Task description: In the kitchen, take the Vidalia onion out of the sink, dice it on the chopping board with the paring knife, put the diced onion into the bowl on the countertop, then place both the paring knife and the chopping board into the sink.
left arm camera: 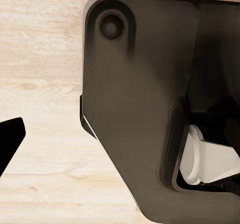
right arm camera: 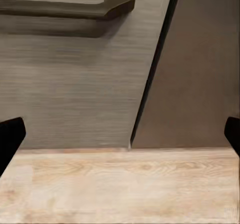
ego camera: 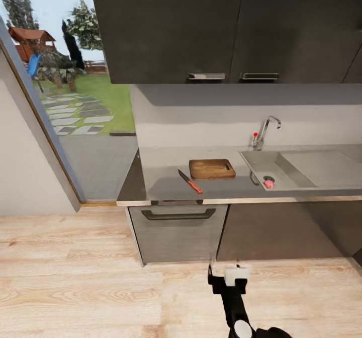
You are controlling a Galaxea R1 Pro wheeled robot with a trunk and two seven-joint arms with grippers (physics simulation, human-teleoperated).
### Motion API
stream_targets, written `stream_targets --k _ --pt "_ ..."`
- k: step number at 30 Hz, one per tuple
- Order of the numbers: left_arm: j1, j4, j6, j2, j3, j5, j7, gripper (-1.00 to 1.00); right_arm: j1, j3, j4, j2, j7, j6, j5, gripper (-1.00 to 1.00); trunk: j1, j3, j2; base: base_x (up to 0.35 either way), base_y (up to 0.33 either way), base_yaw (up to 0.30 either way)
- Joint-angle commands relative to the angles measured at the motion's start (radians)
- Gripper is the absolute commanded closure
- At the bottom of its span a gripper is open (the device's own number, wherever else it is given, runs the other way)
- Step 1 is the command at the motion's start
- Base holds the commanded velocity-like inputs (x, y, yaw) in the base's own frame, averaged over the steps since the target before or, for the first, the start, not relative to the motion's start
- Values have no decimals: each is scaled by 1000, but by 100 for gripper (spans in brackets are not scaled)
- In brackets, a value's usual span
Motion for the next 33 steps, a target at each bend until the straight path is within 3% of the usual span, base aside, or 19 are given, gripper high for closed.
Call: stream_targets --k 1,2,4,5,6,7,8,9,10,11,12,13,18,25,28,29,33 --pt "0 -1 -2 -1 1 7 0 -100 -2 65 55 18 14 -35 -50 -100 1 -2 -2 -9 0 0" --pt "0 -1 -2 -2 1 7 0 -100 -3 122 111 36 37 -62 -96 -100 1 -2 -2 -6 0 0" --pt "0 -6 -2 -3 4 7 5 -100 -2 252 265 69 166 -139 -268 -100 1 -2 -2 -2 0 0" --pt "0 -7 -1 -3 4 7 5 -100 -2 267 285 71 193 -147 -298 -100 1 -2 -2 -1 0 0" --pt "0 -9 -1 -4 4 7 6 -100 -1 298 325 75 255 -158 -363 -100 1 -2 -2 0 0 0" --pt "0 -11 -1 -4 5 7 7 -100 4 329 363 78 328 -165 -431 -100 1 -2 -2 0 0 0" --pt "0 -16 0 -3 6 7 8 -100 18 378 424 81 448 -170 -536 -100 1 -2 -2 0 0 0" --pt "0 -19 0 -3 6 7 9 -100 28 407 467 83 527 -171 -602 -100 1 -2 -2 0 0 0" --pt "0 -21 1 -3 6 7 9 -100 33 420 488 84 565 -171 -634 -100 1 -2 -2 0 0 0" --pt "0 -23 1 -2 7 7 9 -100 45 439 527 87 635 -170 -692 -100 1 -2 -2 0 0 0" --pt "0 -23 2 -2 7 7 9 -100 52 446 545 88 667 -168 -718 -100 1 -2 -2 0 0 0" --pt "-2 -24 3 -1 7 7 9 -100 79 460 588 92 748 -157 -779 -100 1 -2 -2 0 0 0" --pt "-3 -32 4 -1 7 8 10 -100 145 472 647 93 859 -133 -844 -100 1 -2 -2 0 0 0" --pt "-3 -147 1 -1 7 6 8 -100 175 474 679 88 871 -119 -866 -100 1 -2 -2 0 0 0" --pt "-3 -201 0 -1 7 5 8 -100 176 474 688 89 869 -111 -912 -100 1 -2 -2 0 0 0" --pt "-3 -258 -1 1 6 4 7 -100 176 474 702 91 856 -99 -970 -100 1 -2 -2 0 0 0" --pt "-3 -264 -2 4 3 4 5 -100 176 474 728 91 852 -97 -978 -100 1 -2 -2 0 0 0"
